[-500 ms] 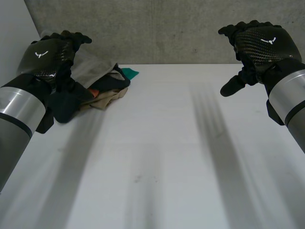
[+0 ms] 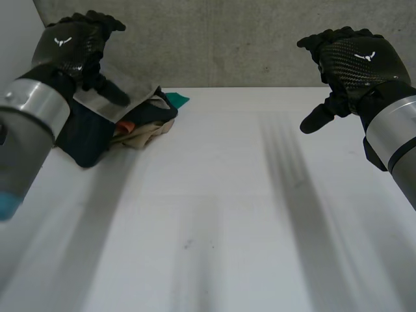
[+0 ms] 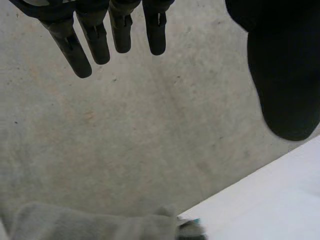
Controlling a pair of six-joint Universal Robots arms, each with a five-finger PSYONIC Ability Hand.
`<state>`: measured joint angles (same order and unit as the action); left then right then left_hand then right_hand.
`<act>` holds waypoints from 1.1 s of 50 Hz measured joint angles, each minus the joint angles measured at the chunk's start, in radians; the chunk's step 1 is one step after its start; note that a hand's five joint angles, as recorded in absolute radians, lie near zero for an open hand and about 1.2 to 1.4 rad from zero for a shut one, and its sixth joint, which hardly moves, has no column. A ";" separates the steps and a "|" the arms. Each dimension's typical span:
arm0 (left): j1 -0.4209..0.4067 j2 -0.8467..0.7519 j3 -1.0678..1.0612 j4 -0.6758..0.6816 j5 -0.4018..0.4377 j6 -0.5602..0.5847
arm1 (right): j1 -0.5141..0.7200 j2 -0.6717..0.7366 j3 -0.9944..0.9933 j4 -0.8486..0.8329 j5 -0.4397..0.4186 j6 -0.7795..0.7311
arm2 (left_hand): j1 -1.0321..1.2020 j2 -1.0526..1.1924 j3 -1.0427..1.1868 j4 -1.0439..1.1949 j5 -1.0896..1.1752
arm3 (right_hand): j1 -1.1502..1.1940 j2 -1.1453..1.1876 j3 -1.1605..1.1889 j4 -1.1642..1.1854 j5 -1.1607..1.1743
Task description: Fold the laundry.
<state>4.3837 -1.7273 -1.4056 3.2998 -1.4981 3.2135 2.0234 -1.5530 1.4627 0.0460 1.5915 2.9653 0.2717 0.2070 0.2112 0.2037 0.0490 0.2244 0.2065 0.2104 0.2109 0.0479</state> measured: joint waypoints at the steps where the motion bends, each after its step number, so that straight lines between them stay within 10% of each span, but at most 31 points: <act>1: 0.018 -0.035 0.033 0.001 0.009 0.023 | 0.000 0.000 0.001 0.000 0.000 0.000 | 0.000 0.000 0.000 0.000 0.000 | 0.000 0.000 0.000 0.000 0.000; 21: 0.197 -0.732 0.609 0.075 0.141 0.290 | -0.008 0.014 0.002 -0.001 -0.001 -0.007 | 0.043 0.088 0.076 0.085 0.070 | 0.000 0.000 0.000 0.000 0.000; 25: 0.201 -0.797 0.673 0.082 0.157 0.285 | -0.010 0.017 0.006 -0.001 -0.002 -0.021 | 0.815 0.792 0.780 0.794 0.764 | 0.000 0.000 0.000 0.000 0.000; 30: 0.175 -0.793 0.690 0.077 0.156 0.268 | -0.014 0.025 0.008 -0.003 -0.002 -0.046 | 0.904 0.985 0.975 0.992 0.922 | 0.000 0.000 0.000 0.000 0.000; 45: 0.019 -0.369 0.503 0.123 0.167 0.003 | -0.047 0.039 0.003 -0.002 -0.005 -0.062 | 0.892 0.958 0.951 0.968 0.919 | 0.000 0.000 0.000 0.000 0.000; 49: 0.036 -0.392 0.492 0.114 0.168 -0.006 | -0.052 0.036 0.004 -0.002 -0.008 -0.062 | 0.076 0.218 0.238 0.236 0.204 | 0.000 0.000 0.000 0.000 0.000; 55: 0.143 -0.509 0.492 0.056 0.170 0.089 | -0.053 0.035 0.007 -0.001 -0.011 -0.062 | -0.038 0.049 0.047 0.048 0.022 | 0.000 0.000 0.000 0.000 0.000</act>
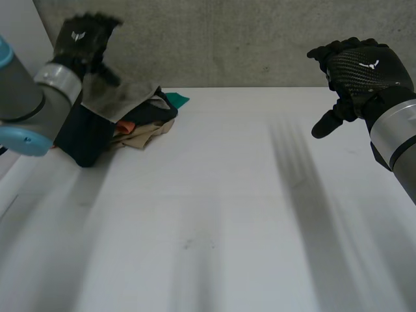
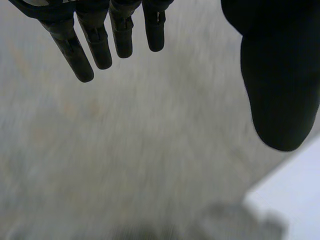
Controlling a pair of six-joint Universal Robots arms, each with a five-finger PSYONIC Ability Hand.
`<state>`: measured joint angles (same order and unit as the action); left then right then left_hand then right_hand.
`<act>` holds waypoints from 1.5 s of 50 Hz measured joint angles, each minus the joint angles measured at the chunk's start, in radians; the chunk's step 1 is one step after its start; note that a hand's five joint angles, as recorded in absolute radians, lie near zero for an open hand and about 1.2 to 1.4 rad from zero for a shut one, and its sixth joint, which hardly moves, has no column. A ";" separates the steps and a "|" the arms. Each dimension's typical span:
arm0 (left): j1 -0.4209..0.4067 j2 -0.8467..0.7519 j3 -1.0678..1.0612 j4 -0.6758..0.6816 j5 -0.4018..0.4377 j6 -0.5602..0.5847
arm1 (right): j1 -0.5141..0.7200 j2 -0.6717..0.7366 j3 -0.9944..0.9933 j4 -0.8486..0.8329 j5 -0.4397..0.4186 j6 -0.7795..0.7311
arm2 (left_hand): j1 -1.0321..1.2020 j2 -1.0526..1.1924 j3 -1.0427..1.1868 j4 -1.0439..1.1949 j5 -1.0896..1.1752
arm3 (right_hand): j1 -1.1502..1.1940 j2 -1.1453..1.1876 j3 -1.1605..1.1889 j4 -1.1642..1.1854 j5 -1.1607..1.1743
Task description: Fold the laundry.
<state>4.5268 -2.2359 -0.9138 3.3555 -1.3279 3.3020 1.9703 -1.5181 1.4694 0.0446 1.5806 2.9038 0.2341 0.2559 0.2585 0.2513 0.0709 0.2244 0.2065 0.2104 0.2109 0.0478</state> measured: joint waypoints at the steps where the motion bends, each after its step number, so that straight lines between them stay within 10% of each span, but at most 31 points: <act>1: 0.013 -0.014 0.001 -0.006 0.000 0.015 | 0.000 0.000 0.000 0.000 0.000 0.000 | 0.001 0.000 0.000 0.000 0.000 | 0.000 0.000 0.000 0.000 0.000; 42: 0.071 -0.287 0.183 0.001 0.098 0.141 | 0.001 0.068 0.010 -0.038 0.002 -0.027 | 0.869 0.937 0.924 0.945 0.910 | 0.000 0.000 0.000 0.000 0.000; 61: -0.207 0.180 -0.024 0.013 0.092 -0.048 | -0.017 0.053 -0.002 -0.037 -0.001 -0.026 | 0.903 0.937 0.930 0.945 0.933 | 0.000 0.000 0.000 0.000 0.000; 75: -0.636 -0.035 -0.004 0.105 0.020 -0.366 | -0.178 -0.001 -0.023 -0.075 0.012 -0.013 | 0.903 0.940 0.930 0.946 0.933 | 0.000 0.000 0.000 0.000 0.000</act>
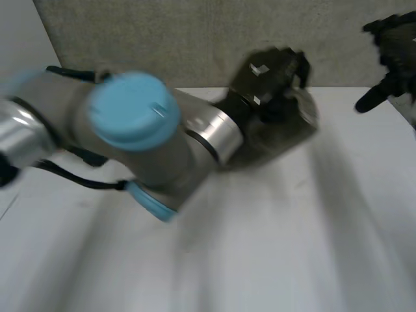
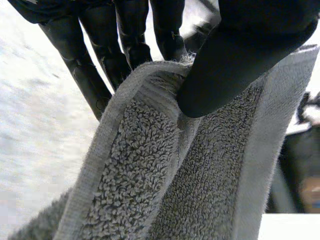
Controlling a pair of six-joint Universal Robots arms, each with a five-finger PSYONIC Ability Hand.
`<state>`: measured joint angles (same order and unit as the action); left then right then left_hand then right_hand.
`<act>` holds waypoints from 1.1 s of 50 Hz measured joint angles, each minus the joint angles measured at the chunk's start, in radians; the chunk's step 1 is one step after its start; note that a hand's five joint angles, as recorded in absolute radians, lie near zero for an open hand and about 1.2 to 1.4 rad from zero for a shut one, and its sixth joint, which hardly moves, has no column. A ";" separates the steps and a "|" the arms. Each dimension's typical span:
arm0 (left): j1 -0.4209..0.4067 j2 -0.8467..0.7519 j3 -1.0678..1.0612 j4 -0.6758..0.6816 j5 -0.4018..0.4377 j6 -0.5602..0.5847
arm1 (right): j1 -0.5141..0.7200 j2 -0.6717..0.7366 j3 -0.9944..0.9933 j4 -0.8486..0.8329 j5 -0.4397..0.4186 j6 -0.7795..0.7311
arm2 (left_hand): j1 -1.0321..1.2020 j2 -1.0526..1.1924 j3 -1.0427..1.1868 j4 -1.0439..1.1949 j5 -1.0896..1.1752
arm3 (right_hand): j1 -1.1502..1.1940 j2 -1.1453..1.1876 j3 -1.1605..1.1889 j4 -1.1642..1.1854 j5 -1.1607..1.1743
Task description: Fold the laundry.
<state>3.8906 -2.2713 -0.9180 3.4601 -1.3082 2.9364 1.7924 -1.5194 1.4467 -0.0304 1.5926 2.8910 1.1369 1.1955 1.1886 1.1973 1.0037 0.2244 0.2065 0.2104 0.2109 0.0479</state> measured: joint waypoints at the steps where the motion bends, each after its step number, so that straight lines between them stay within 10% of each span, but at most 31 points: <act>1: -0.020 -0.029 0.014 0.005 -0.004 -0.022 | -0.017 -0.003 -0.001 -0.006 0.000 0.001 | -0.157 -0.181 -0.175 -0.169 -0.156 | 0.000 0.000 0.000 0.000 0.000; 6: -0.082 -0.146 0.074 -0.034 -0.011 -0.069 | -0.065 -0.007 -0.009 -0.021 0.000 -0.001 | -0.869 -0.880 -0.855 -0.875 -0.856 | 0.000 0.000 0.000 0.000 0.000; 9: -0.091 -0.166 0.086 -0.071 -0.010 -0.061 | -0.072 -0.003 -0.012 -0.022 -0.004 -0.004 | -0.927 -0.966 -0.956 -0.973 -0.951 | 0.000 0.000 0.000 0.000 0.000; 29: 0.290 0.229 -0.297 -0.117 -0.007 0.362 | -0.006 0.102 0.031 0.280 -0.109 -0.365 | -0.923 -0.967 -0.956 -0.973 -0.948 | 0.000 0.000 0.000 0.000 0.000; 39: 0.484 -0.075 -0.164 -0.170 0.047 0.658 | 0.040 0.246 0.200 0.141 -0.117 -0.233 | -0.853 -0.916 -0.912 -0.915 -0.893 | 0.004 0.003 0.003 0.002 0.003; 55: 0.518 -0.472 0.323 -0.207 0.202 0.710 | 0.059 0.363 0.318 -0.186 -0.113 -0.127 | -0.682 -0.743 -0.738 -0.744 -0.722 | 0.215 0.227 0.230 0.226 0.220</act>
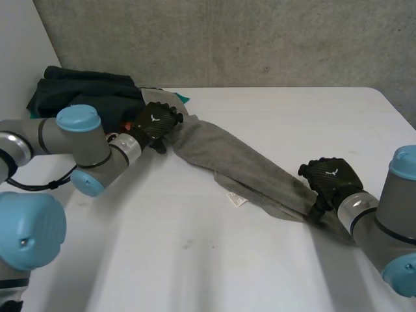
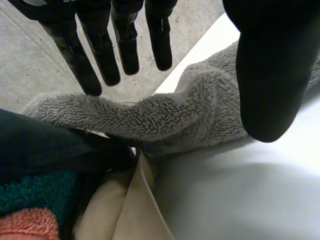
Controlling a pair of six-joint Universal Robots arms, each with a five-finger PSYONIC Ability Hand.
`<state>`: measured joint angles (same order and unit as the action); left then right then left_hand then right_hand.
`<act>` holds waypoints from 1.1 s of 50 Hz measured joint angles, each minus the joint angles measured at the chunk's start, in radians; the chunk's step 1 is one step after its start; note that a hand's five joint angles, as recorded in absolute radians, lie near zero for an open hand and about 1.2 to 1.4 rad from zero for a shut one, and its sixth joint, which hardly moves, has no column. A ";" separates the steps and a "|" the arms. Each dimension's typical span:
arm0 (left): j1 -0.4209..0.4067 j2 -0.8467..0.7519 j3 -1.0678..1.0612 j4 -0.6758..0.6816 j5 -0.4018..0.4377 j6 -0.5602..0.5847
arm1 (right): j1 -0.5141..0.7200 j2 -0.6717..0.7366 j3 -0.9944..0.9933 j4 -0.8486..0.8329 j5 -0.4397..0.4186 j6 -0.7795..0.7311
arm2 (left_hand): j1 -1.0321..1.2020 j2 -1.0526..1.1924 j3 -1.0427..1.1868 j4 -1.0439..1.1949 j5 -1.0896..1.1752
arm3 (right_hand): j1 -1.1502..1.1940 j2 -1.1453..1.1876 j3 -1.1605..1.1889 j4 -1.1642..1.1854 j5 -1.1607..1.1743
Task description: Fold the laundry.
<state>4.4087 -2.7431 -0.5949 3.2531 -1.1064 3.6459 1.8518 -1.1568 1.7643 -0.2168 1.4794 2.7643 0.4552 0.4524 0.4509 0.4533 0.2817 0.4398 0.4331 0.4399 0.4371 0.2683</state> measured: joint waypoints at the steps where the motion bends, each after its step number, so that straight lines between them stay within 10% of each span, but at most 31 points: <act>1: 0.000 -0.011 0.016 -0.001 0.000 0.000 | 0.002 0.003 0.000 -0.004 0.000 -0.001 | 0.000 0.000 0.000 0.000 0.000 | 0.017 0.018 0.014 0.017 0.016; 18: -0.003 -0.193 0.279 -0.004 -0.008 -0.002 | 0.015 0.046 -0.003 -0.063 0.010 -0.009 | 0.346 0.330 0.329 0.325 0.317 | 0.292 0.298 0.289 0.291 0.278; 22: -0.006 -0.215 0.315 0.010 -0.015 -0.003 | 0.015 0.060 -0.008 -0.071 0.014 -0.013 | 0.672 0.673 0.667 0.668 0.658 | 0.676 0.719 0.705 0.711 0.697; 33: -0.049 -0.190 0.296 0.085 -0.134 -0.005 | 0.011 0.000 -0.019 -0.049 0.017 -0.030 | 0.681 0.740 0.732 0.739 0.698 | 0.676 0.741 0.744 0.756 0.715; 55: -0.110 1.010 -0.700 -0.006 -0.223 -0.116 | -0.057 -0.486 -0.311 0.482 -0.008 -0.225 | 0.681 0.743 0.738 0.745 0.698 | 0.676 0.741 0.748 0.759 0.715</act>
<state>4.2991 -1.7333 -1.2950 3.2475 -1.3290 3.5300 1.7944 -1.6430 1.4531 0.2654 1.4712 2.5391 1.1357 1.1956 1.1889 1.1979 0.9798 1.1160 1.1741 1.1882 1.1965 0.9832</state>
